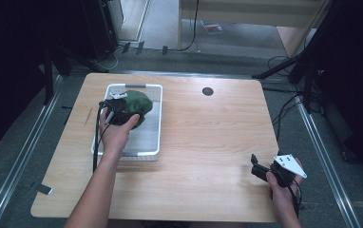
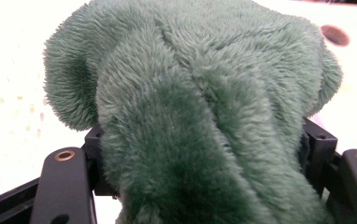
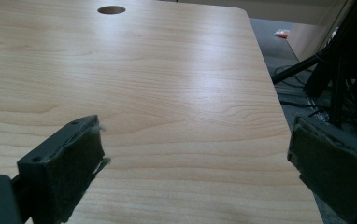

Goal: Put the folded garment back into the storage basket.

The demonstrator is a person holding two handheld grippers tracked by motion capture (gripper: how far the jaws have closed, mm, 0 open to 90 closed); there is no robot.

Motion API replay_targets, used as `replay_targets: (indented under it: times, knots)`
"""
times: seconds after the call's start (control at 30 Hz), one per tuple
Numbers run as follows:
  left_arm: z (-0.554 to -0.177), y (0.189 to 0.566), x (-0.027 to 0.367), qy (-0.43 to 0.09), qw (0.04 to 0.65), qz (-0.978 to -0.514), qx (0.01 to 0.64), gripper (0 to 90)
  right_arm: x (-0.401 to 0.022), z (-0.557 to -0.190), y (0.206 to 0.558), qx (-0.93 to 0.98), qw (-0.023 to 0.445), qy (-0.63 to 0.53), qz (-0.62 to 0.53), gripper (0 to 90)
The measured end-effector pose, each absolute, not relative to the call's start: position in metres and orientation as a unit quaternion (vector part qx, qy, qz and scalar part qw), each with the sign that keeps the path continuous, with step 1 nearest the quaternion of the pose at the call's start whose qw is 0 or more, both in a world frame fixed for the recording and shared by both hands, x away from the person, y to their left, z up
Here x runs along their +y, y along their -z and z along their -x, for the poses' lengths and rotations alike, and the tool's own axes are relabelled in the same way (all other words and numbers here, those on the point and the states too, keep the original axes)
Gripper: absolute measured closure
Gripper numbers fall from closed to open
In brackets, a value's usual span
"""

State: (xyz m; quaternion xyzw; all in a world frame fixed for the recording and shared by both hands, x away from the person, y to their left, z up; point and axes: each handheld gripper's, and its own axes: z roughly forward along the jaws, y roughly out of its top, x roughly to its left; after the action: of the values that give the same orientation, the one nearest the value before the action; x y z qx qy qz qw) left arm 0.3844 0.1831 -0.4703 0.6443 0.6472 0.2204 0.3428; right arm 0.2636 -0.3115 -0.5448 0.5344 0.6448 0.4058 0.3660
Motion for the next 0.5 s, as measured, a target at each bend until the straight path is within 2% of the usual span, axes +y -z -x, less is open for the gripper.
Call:
replay_targets:
  times: [0.33,0.5]
  knots:
    - [-0.398,0.486,0.183,-0.183,0.292,-0.664,0.664,27.7,-0.312,-0.264,0.545,0.646,0.365,-0.406,-0.533,3.8]
    - [-0.400,0.489,0.182,-0.175,0.282,-0.666,0.668,21.2,-0.312,-0.264,0.545,0.647,0.365,-0.406,-0.533,3.9]
